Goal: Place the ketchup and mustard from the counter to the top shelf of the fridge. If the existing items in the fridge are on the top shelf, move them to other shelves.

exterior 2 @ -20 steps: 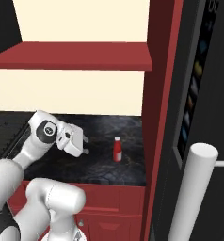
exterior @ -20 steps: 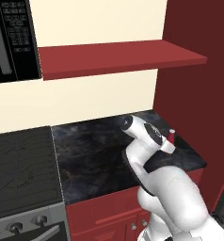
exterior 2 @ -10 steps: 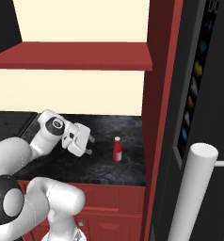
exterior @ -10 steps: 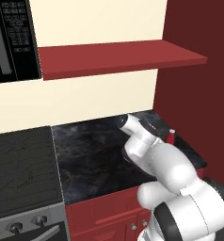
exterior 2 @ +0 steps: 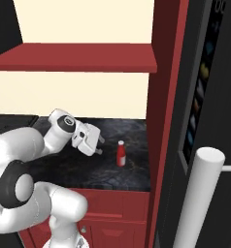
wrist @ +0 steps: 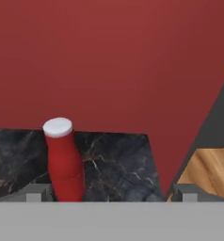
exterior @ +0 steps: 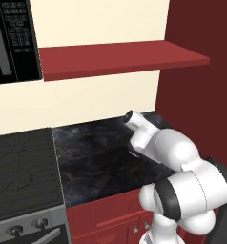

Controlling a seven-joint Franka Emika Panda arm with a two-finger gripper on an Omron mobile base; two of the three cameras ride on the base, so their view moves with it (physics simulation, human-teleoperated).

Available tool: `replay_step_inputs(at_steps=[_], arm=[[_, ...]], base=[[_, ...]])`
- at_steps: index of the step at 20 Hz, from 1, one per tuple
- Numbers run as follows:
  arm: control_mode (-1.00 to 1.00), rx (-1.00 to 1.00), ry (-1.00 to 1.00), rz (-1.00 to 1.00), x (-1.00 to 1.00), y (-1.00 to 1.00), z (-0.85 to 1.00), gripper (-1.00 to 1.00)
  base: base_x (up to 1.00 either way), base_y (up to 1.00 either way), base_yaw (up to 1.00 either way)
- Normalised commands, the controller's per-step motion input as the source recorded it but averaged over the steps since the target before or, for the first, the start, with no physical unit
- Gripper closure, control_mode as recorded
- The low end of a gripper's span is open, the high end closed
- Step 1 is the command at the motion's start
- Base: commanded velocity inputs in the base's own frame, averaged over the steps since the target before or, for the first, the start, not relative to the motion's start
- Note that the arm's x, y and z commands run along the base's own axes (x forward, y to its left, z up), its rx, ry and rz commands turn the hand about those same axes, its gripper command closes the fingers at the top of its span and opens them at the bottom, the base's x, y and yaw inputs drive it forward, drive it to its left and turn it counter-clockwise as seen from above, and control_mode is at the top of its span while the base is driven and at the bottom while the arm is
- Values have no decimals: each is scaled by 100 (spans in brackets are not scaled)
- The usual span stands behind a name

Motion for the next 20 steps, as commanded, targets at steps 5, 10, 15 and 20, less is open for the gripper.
replay_step_inputs(at_steps=[5, 10, 15, 20], arm=[[-100, 0, 0, 0, 0, -28, -6, -100], [-100, 0, 0, 1, 5, -2, -8, -100], [-100, 0, 0, 3, 9, -2, -8, -100], [-100, 0, 0, 3, 13, -12, -7, -100]], base=[[0, 0, 0], [0, 0, 0], [0, 0, 0], [0, 0, 0]])
